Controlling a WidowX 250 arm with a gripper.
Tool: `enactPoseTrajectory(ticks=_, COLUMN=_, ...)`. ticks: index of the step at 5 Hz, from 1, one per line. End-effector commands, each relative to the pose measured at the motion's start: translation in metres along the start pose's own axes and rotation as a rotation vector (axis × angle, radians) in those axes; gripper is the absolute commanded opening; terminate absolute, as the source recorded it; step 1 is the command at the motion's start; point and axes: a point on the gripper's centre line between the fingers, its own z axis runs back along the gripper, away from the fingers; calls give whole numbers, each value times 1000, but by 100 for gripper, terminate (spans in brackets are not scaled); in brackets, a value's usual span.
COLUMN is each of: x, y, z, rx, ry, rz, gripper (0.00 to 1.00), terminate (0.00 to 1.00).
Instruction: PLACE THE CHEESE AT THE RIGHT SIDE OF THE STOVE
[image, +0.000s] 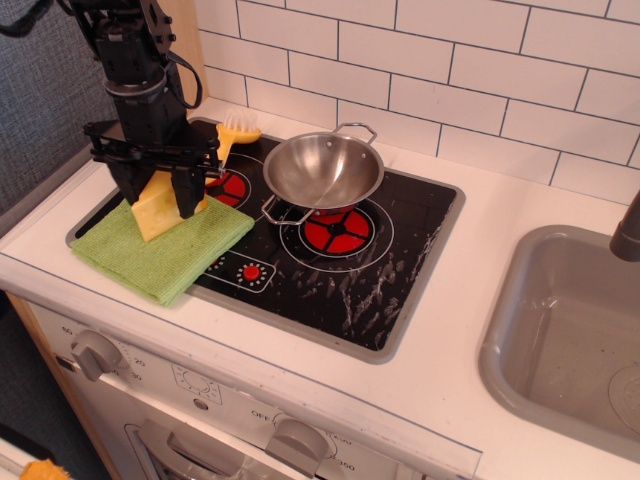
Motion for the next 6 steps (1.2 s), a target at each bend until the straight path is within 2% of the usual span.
enactPoseTrajectory(ticks=1, x=1, y=-3, z=15, rx=18, ry=-33, rz=-20, gripper=0, terminate=0)
enactPoseTrajectory(ticks=2, x=1, y=-5, z=27, rx=9, ry=-65, rz=-31, gripper=0, terminate=0)
enactPoseTrajectory(ticks=3, x=3, y=-18, z=59, rx=26, ry=-137, rz=-75, gripper=0, terminate=0)
enactPoseTrajectory(ticks=4, x=2, y=-54, z=91, rx=12, ry=-223, rz=-178, gripper=0, terminate=0)
enactPoseTrajectory(ticks=5, x=-9, y=-103, z=104, rx=-15, ry=-245, rz=-310, gripper=0, terminate=0)
enactPoseTrajectory(ticks=6, x=-23, y=-141, z=100, rx=-43, ry=-228, rz=-403, gripper=0, terminate=0)
